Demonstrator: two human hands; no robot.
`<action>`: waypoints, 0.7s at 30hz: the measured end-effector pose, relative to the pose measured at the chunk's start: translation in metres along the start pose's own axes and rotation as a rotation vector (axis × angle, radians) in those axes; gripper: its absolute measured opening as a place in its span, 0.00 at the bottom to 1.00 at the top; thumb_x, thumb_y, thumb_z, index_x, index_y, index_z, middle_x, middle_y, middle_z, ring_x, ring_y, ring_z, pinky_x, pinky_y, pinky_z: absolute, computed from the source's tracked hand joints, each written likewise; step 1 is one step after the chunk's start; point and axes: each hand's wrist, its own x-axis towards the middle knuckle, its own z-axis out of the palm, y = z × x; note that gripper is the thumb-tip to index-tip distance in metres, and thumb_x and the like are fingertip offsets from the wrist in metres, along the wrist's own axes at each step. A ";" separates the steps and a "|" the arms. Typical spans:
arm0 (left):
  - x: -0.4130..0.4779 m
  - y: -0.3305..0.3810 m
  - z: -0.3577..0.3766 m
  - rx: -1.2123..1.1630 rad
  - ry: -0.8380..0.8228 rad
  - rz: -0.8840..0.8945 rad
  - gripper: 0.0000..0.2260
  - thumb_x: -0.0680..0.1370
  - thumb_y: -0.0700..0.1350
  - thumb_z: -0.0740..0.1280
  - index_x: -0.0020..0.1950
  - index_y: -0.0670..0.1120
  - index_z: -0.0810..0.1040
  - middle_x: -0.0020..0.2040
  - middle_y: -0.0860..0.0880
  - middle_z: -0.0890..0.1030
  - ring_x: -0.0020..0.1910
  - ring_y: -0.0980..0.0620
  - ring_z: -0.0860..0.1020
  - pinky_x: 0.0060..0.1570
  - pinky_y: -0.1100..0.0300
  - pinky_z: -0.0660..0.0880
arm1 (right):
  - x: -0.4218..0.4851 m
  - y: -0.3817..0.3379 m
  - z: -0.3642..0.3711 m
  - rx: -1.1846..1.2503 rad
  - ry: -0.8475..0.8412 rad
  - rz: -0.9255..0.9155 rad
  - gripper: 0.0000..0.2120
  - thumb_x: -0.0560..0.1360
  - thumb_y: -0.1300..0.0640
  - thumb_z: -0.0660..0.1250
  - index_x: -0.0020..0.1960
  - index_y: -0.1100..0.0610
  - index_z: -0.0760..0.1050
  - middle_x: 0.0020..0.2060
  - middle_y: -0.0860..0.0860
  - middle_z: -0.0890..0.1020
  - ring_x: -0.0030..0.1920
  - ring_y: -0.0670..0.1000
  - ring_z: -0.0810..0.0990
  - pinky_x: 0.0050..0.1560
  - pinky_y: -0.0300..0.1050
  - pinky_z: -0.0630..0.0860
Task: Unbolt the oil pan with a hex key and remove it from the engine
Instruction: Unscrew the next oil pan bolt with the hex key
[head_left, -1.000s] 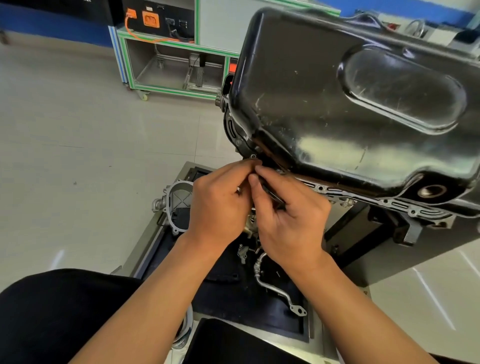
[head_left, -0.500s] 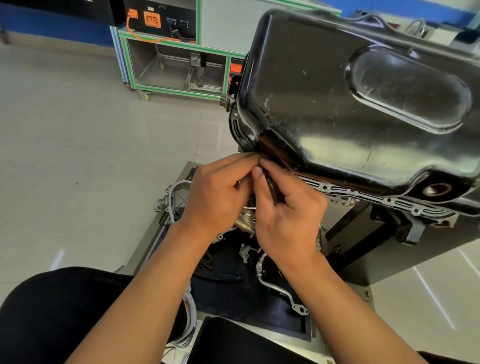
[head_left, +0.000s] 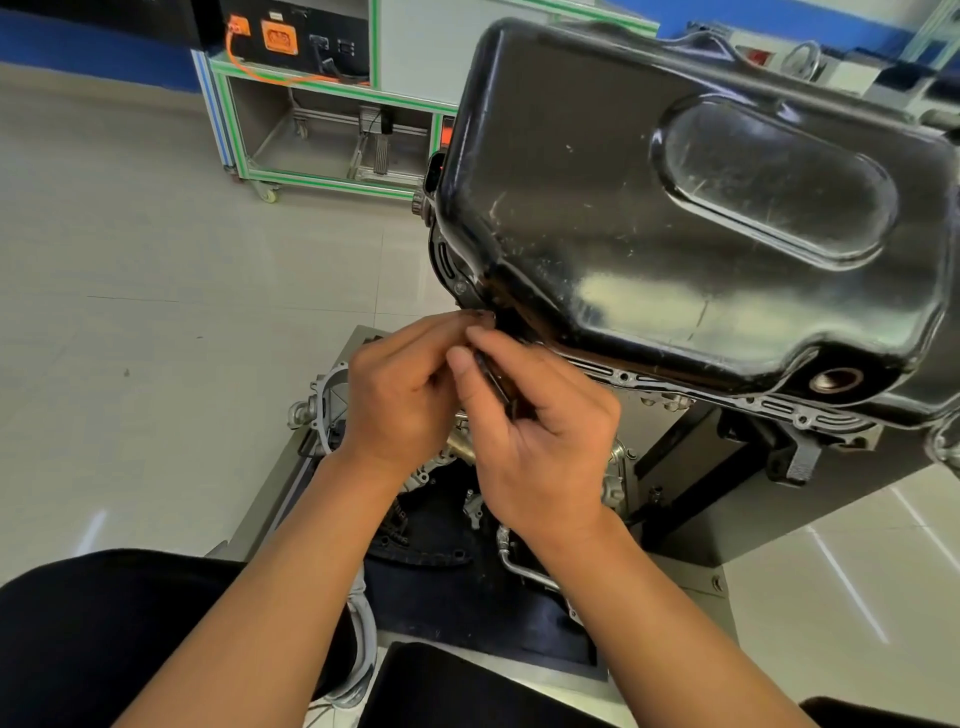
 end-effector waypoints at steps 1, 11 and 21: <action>0.000 0.000 -0.001 0.016 -0.008 -0.004 0.06 0.74 0.32 0.72 0.50 0.35 0.84 0.46 0.48 0.83 0.47 0.63 0.77 0.50 0.77 0.69 | 0.000 0.000 0.000 0.008 -0.015 -0.008 0.11 0.73 0.63 0.75 0.54 0.67 0.83 0.41 0.57 0.86 0.39 0.49 0.83 0.46 0.38 0.81; 0.004 0.008 -0.003 -0.066 -0.033 -0.054 0.09 0.76 0.40 0.68 0.51 0.37 0.83 0.40 0.48 0.83 0.39 0.58 0.78 0.40 0.71 0.72 | -0.009 0.001 0.002 0.205 -0.078 0.059 0.20 0.83 0.51 0.60 0.64 0.66 0.75 0.46 0.52 0.82 0.45 0.45 0.82 0.50 0.37 0.79; 0.008 0.012 -0.005 -0.072 -0.021 -0.057 0.07 0.79 0.40 0.67 0.50 0.38 0.84 0.40 0.55 0.79 0.38 0.66 0.75 0.41 0.77 0.67 | -0.005 0.008 0.008 0.164 -0.032 0.051 0.23 0.85 0.51 0.55 0.58 0.68 0.79 0.38 0.43 0.77 0.35 0.38 0.76 0.40 0.33 0.76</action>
